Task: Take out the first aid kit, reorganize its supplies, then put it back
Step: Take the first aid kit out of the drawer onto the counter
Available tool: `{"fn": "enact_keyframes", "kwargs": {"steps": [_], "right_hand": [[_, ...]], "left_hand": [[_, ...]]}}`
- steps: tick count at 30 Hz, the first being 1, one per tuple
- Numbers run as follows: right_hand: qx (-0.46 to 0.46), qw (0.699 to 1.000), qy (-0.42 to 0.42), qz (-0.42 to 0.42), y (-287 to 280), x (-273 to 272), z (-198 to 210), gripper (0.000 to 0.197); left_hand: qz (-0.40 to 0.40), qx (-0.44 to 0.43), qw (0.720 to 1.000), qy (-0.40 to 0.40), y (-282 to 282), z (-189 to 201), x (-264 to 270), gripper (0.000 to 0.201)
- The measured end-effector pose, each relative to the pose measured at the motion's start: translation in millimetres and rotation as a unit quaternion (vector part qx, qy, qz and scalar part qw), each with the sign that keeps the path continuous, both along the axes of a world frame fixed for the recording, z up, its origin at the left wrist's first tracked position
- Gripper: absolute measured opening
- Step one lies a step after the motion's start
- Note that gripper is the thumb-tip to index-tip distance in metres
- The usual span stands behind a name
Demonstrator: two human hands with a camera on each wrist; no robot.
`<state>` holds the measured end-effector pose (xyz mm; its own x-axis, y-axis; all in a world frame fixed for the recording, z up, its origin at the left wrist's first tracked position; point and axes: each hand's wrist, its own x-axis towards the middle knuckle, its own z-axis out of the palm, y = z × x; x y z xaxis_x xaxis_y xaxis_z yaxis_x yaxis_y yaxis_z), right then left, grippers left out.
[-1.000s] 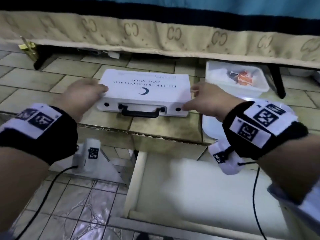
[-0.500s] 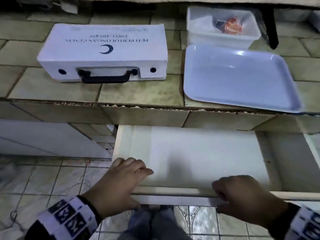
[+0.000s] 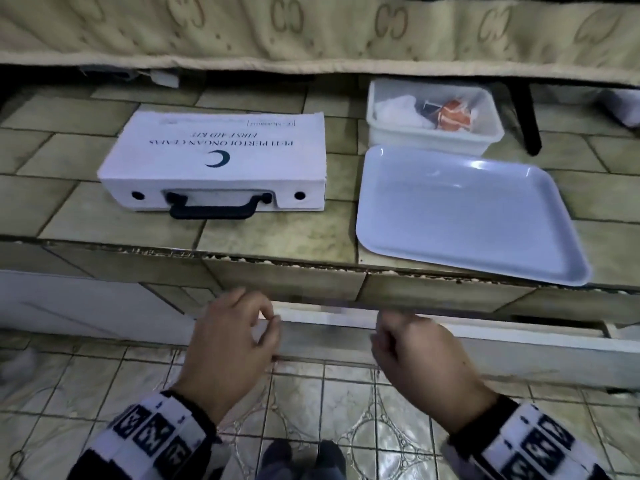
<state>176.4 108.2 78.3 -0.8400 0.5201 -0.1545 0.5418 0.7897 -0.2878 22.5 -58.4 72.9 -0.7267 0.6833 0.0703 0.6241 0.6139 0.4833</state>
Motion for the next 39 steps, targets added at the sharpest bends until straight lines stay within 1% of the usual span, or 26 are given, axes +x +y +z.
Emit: {"fn": "enact_keyframes", "kwargs": {"steps": [1,2,3,4,5,6,7,8,9,11,13,14,15,16,19,20,22,24,25,28,29,30,34,35,37,39], "right_hand": [[-0.064,0.996,0.059,-0.024,0,-13,8,0.032],[-0.159,0.978,0.121,-0.053,2,-26,19,0.03],[-0.266,0.942,0.182,-0.087,3,-39,29,0.028],[-0.367,0.892,0.231,-0.124,6,-53,40,0.024],[-0.461,0.836,0.255,-0.155,8,-65,50,0.018],[-0.547,0.777,0.257,-0.178,11,-77,58,0.013],[-0.621,0.72,0.242,-0.192,13,-89,64,0.011],[-0.68,0.67,0.217,-0.203,16,-100,69,0.013],[-0.724,0.627,0.192,-0.216,17,-112,70,0.021],[-0.765,0.566,0.17,-0.255,19,-134,70,0.034],[-0.77,0.527,0.204,-0.295,20,-155,69,0.033],[-0.764,0.516,0.226,-0.313,22,-165,69,0.031],[-0.756,0.513,0.24,-0.327,23,-174,68,0.03],[-0.748,0.517,0.244,-0.337,26,-182,68,0.03],[-0.715,0.555,0.225,-0.361,35,-200,68,0.035],[-0.702,0.565,0.227,-0.37,38,-206,68,0.037],[-0.683,0.574,0.238,-0.384,44,-213,68,0.038],[-0.674,0.57,0.252,-0.396,47,-218,71,0.034],[-0.673,0.563,0.26,-0.403,49,-220,73,0.033],[-0.675,0.53,0.296,-0.42,56,-221,86,0.029],[-0.672,0.528,0.306,-0.42,58,-220,93,0.027],[-0.667,0.534,0.31,-0.418,60,-218,99,0.028],[-0.644,0.573,0.306,-0.403,69,-219,125,0.047],[-0.633,0.58,0.319,-0.4,72,-222,132,0.046],[-0.614,0.588,0.358,-0.386,85,-232,143,0.034],[-0.621,0.583,0.392,-0.348,102,-246,151,0.019]], "left_hand": [[0.034,0.034,0.999,-0.015,3,10,-2,0.021],[0.073,0.07,0.994,-0.04,6,23,-5,0.019],[0.117,0.119,0.984,-0.068,6,33,-11,0.017],[0.167,0.171,0.966,-0.095,6,41,-19,0.013],[0.225,0.214,0.942,-0.127,5,48,-30,0.008],[0.279,0.255,0.911,-0.168,4,53,-44,0.008],[0.32,0.297,0.873,-0.217,4,57,-58,0.016],[0.347,0.342,0.828,-0.277,4,61,-73,0.024],[0.362,0.379,0.784,-0.333,6,66,-84,0.027],[0.367,0.426,0.72,-0.408,9,78,-104,0.027],[0.365,0.459,0.676,-0.447,11,85,-122,0.03],[0.359,0.464,0.667,-0.46,12,87,-131,0.032],[0.353,0.46,0.666,-0.47,14,87,-141,0.034],[0.344,0.449,0.671,-0.479,16,86,-150,0.033],[0.33,0.431,0.683,-0.489,25,80,-173,0.024],[0.322,0.432,0.681,-0.495,29,79,-180,0.023],[0.311,0.433,0.675,-0.511,37,78,-192,0.028],[0.317,0.424,0.665,-0.526,47,80,-203,0.034],[0.319,0.419,0.659,-0.537,51,82,-207,0.035],[0.299,0.4,0.655,-0.567,60,93,-217,0.021],[0.288,0.396,0.655,-0.575,59,98,-220,0.02],[0.275,0.39,0.658,-0.582,59,103,-222,0.022],[0.215,0.343,0.699,-0.59,55,132,-249,0.029],[0.202,0.341,0.704,-0.59,59,139,-256,0.027],[0.185,0.369,0.702,-0.58,74,152,-271,0.019],[0.169,0.408,0.7,-0.562,92,162,-282,0.016]]}}
